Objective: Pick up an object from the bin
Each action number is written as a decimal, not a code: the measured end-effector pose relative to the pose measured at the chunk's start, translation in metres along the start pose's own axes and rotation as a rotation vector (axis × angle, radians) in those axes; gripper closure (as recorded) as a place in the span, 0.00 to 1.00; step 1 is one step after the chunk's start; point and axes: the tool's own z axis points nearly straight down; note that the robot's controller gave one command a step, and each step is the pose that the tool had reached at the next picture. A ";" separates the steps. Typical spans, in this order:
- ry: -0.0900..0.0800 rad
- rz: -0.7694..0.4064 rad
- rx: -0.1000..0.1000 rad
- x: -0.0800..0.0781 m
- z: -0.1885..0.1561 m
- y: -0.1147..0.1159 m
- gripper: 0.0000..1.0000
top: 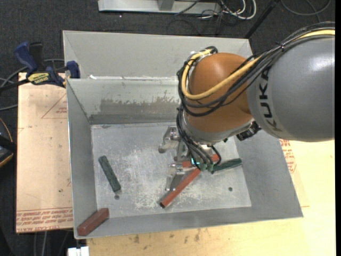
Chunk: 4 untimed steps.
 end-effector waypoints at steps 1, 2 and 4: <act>-0.008 0.003 -0.001 -0.002 -0.004 -0.001 0.00; -0.015 0.018 -0.003 -0.003 0.041 -0.018 0.00; -0.016 -0.052 -0.004 0.005 0.142 -0.065 1.00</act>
Offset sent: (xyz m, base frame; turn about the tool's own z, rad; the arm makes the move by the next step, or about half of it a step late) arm 0.0001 -0.0504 -0.1220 0.0461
